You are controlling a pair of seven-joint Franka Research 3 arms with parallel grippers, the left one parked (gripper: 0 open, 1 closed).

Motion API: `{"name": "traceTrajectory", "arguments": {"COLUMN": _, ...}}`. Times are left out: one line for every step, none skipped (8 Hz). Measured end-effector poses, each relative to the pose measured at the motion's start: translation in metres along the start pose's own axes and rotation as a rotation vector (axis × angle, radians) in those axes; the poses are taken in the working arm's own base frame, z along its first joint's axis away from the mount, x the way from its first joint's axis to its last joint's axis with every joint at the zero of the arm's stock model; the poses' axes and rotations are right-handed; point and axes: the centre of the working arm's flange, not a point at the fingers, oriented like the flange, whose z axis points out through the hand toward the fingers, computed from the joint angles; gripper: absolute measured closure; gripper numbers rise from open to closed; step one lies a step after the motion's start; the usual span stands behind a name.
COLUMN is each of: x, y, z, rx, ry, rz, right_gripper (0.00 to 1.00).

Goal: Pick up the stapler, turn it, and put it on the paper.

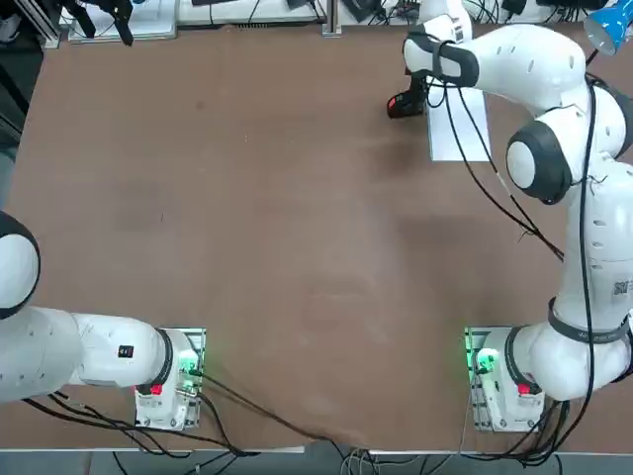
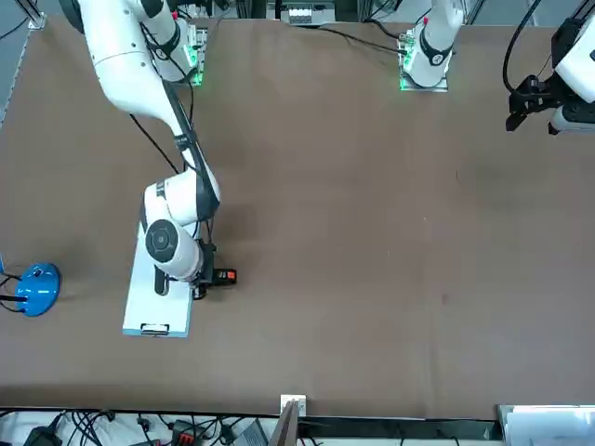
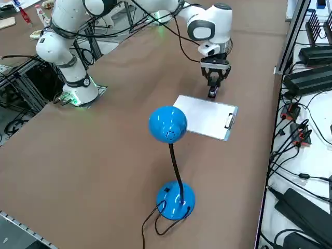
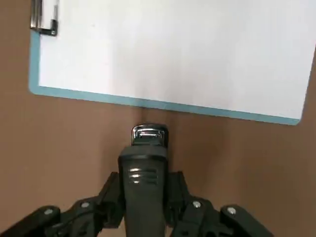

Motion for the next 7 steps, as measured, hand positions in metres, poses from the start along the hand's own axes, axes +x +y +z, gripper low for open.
{"name": "traceTrajectory", "arguments": {"x": 0.001, "y": -0.004, "z": -0.025, "rx": 0.024, "ry": -0.003, "rz": -0.052, "right_gripper": 0.58}}
{"name": "traceTrajectory", "arguments": {"x": 0.004, "y": -0.004, "z": -0.055, "rx": 0.026, "ry": -0.002, "rz": -0.145, "right_gripper": 0.58}}
{"name": "traceTrajectory", "arguments": {"x": 0.009, "y": 0.000, "z": -0.083, "rx": 0.020, "ry": 0.000, "rz": -0.248, "right_gripper": 0.58}}
{"name": "traceTrajectory", "arguments": {"x": 0.020, "y": 0.003, "z": -0.108, "rx": 0.009, "ry": 0.001, "rz": -0.355, "right_gripper": 0.58}}
{"name": "traceTrajectory", "arguments": {"x": 0.037, "y": 0.007, "z": -0.127, "rx": -0.009, "ry": 0.000, "rz": -0.484, "right_gripper": 0.58}}
{"name": "traceTrajectory", "arguments": {"x": 0.054, "y": 0.010, "z": -0.141, "rx": -0.025, "ry": -0.004, "rz": -0.625, "right_gripper": 0.58}}
{"name": "traceTrajectory", "arguments": {"x": 0.070, "y": 0.013, "z": -0.149, "rx": -0.038, "ry": -0.009, "rz": -0.754, "right_gripper": 0.58}}
